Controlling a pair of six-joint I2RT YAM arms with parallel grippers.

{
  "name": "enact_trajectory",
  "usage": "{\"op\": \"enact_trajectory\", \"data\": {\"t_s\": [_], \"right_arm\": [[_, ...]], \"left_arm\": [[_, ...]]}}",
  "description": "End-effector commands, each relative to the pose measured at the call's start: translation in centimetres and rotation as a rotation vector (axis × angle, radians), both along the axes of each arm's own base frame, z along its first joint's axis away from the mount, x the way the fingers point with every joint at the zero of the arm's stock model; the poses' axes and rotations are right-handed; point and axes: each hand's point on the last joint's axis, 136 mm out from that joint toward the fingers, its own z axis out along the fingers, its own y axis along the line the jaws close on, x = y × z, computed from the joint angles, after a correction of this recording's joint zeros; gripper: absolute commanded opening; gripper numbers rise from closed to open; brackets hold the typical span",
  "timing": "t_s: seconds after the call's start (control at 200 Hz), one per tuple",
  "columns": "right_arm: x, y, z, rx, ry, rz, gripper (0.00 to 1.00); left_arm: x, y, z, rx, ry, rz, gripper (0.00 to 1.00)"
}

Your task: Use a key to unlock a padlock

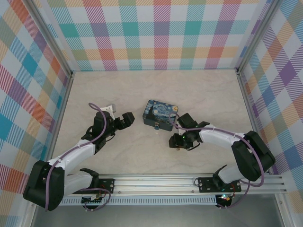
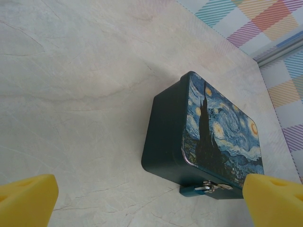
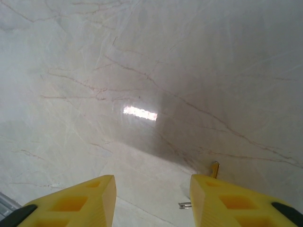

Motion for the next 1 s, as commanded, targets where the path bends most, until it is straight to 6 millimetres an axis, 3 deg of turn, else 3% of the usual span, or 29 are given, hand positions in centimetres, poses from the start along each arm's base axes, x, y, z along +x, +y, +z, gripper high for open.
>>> {"op": "enact_trajectory", "data": {"t_s": [0.0, 0.285, 0.485, 0.625, 0.995], "right_arm": [[-1.2, 0.1, 0.2, -0.001, 0.029, 0.045, 0.45], [-3.0, -1.7, 0.5, -0.069, 0.048, 0.056, 0.43], [-2.2, -3.0, 1.6, -0.106, -0.031, -0.008, 0.50], [-2.1, -3.2, 0.6, -0.133, 0.003, -0.040, 0.52], [-1.5, -2.6, -0.9, -0.153, 0.055, -0.083, 0.46]], "left_arm": [[-0.4, 0.2, 0.1, 0.021, -0.022, 0.000, 1.00], [-0.4, 0.3, 0.0, 0.026, -0.025, 0.003, 1.00], [-0.4, 0.4, 0.1, 0.025, -0.027, 0.007, 1.00], [-0.4, 0.4, 0.2, 0.024, -0.031, 0.007, 1.00], [-0.7, 0.7, 0.2, 0.027, -0.036, 0.014, 1.00]]}}
